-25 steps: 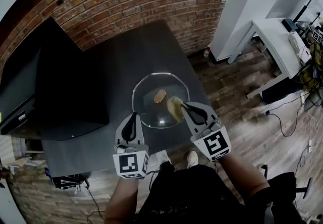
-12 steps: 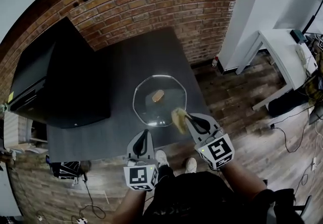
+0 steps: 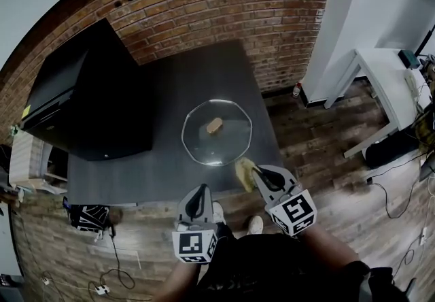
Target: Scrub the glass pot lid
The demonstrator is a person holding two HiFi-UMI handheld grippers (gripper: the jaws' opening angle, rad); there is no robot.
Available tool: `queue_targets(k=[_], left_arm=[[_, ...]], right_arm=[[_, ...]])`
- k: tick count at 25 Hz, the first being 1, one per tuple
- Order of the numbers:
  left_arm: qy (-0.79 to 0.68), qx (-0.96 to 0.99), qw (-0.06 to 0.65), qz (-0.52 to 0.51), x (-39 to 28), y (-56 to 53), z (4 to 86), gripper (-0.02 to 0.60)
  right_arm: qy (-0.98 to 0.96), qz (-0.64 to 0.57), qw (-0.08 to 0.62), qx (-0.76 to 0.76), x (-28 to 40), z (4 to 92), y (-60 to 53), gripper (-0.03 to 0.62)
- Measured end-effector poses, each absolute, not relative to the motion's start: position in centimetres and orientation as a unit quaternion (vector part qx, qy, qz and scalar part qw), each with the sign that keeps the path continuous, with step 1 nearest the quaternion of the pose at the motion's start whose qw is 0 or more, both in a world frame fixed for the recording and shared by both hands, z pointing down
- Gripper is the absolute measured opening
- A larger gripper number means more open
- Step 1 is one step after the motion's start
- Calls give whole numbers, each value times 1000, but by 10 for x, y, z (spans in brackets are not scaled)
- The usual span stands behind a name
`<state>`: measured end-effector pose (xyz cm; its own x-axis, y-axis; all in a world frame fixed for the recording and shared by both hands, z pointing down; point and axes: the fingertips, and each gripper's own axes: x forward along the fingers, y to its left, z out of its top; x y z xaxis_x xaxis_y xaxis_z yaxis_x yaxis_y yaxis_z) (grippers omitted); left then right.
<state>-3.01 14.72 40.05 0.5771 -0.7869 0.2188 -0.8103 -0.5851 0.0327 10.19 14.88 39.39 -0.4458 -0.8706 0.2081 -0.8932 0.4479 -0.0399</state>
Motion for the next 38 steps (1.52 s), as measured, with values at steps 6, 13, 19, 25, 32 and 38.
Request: queue_targets(k=[6,13,19,25,32,38], left_arm=[[-460,881,74,83,-26,158,401,32],[-468,875,91,82,-34,163,404,32],[-464,877,88,91,-37,160,407,32],[-457,880,86,96,-34,155,410,32],[-459,879,86,97,-33,147,410,32],[-459,879,82,100,-32,146,409,32]], right_arm=[[-853,72,81,510,100,397,162,25],[-860,74,80,498,91,398,167,25],[-858,77,77,502,88,400,164,25],[-853,82,76,509,91,402,161,25],[-853,85,79,509,92,402,155,25],[-856,83,80,504,91,402,152,25]])
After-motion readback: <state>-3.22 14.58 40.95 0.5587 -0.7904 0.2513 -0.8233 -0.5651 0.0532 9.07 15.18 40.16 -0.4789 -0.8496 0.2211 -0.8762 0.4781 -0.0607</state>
